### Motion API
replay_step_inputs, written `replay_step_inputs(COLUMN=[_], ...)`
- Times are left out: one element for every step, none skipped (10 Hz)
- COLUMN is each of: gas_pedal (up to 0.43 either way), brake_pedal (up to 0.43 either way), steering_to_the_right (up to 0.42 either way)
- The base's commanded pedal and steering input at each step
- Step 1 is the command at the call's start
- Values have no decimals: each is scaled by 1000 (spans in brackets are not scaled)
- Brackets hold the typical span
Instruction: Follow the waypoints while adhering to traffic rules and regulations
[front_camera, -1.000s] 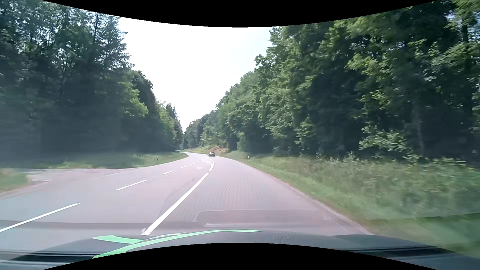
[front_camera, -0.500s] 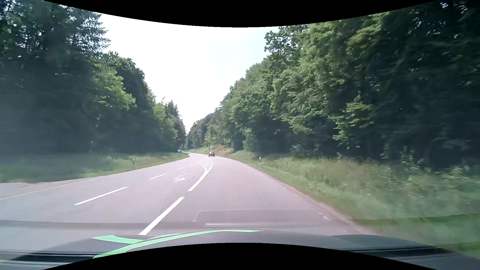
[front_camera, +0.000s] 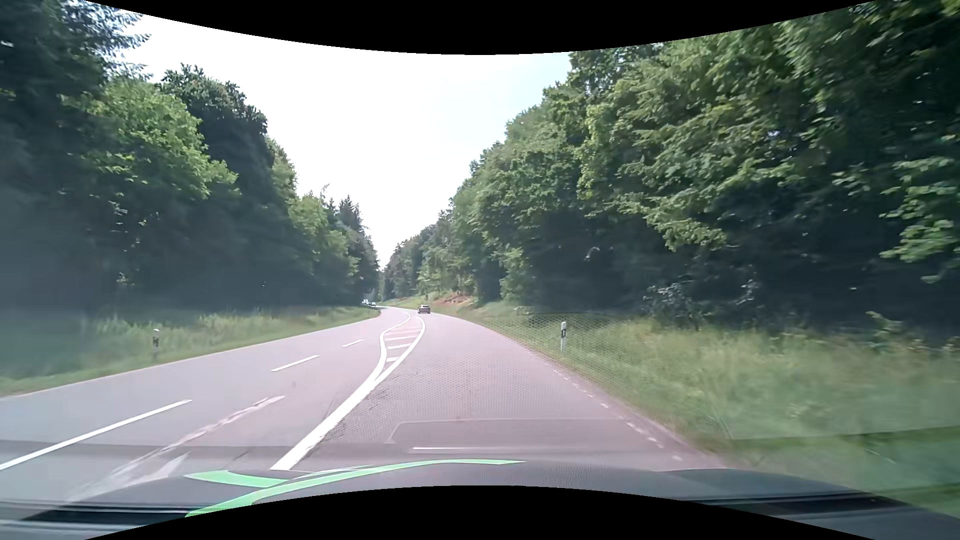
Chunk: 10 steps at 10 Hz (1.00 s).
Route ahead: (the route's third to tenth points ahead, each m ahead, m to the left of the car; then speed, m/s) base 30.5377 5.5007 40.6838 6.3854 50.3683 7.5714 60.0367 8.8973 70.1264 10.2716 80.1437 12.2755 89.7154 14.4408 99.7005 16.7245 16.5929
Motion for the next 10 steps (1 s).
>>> replay_step_inputs(gas_pedal=[0, 0, 0, 0, 0, 0, 0, 0, 0, 0], brake_pedal=[159, 171, 183, 183, 183, 177, 177, 171, 171, 171], steering_to_the_right=[-16, -16, -15, -15, -14, -14, -14, -14, -14, -14])
